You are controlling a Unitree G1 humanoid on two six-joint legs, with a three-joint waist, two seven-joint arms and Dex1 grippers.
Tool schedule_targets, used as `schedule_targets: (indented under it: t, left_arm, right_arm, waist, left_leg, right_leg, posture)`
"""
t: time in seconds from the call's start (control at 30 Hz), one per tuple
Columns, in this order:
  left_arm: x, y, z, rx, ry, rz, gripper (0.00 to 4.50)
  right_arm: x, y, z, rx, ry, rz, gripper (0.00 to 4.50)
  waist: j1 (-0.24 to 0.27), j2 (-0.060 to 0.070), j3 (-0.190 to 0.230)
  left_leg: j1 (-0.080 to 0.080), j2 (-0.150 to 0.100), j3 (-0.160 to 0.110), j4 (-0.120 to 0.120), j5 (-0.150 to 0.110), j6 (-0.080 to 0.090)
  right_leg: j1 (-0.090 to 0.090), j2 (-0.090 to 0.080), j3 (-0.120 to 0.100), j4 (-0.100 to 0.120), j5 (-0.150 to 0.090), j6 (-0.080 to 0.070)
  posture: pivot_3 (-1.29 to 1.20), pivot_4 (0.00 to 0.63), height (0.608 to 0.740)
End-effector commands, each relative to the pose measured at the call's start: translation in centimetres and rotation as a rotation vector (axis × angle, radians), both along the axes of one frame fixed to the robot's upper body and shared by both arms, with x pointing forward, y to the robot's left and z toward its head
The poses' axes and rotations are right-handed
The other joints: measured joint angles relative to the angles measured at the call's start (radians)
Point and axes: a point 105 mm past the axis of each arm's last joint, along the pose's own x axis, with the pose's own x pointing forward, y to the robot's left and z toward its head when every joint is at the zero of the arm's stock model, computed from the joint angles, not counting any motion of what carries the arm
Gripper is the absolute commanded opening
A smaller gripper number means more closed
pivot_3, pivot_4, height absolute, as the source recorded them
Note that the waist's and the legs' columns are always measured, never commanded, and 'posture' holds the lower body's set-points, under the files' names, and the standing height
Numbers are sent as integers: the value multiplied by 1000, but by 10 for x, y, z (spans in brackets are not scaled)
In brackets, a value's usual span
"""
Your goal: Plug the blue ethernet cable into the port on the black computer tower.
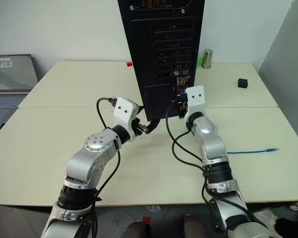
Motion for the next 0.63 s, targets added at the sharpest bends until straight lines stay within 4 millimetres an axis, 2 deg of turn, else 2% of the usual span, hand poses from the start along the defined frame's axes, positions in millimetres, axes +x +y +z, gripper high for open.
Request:
schedule_targets:
  t: [0.03, 0.13, 0.37, 0.63]
  left_arm:
    - [3, 6, 7, 82, -31, -12, 4198]
    - [3, 8, 7, 133, -44, -43, 4198]
    - [4, 14, 12, 138, -16, -139, 4198]
    - [-1, 13, 16, 137, -5, -227, 4198]
  right_arm:
    - [-16, -13, 22, -52, -59, 99, 4040]
    - [-29, -23, 25, -127, -52, 194, 4489]
    - [-54, -44, 32, -250, 4, 368, 4489]
    - [-59, -49, 31, -329, 31, 436, 4489]
  waist:
    - [2, 0, 0]
    - [5, 0, 0]
    - [9, 0, 0]
    - [10, 0, 0]
  left_leg:
    - [0, 0, 0, 0, 0, 0]
    - [0, -1, 0, 0, 0, 0]
    - [-2, 0, 0, 0, 0, 0]
    - [-2, 0, 0, 0, 0, 0]
  right_leg:
    - [0, 0, 0, 0, 0, 0]
    - [0, 1, 0, -1, 0, 0]
    - [1, 3, -2, -4, 0, 0]
    - [2, 4, -3, -6, 0, 0]
  posture:
    - [0, 150, 740]
    - [0, 150, 740]
    - [0, 150, 740]
    - [0, 150, 740]
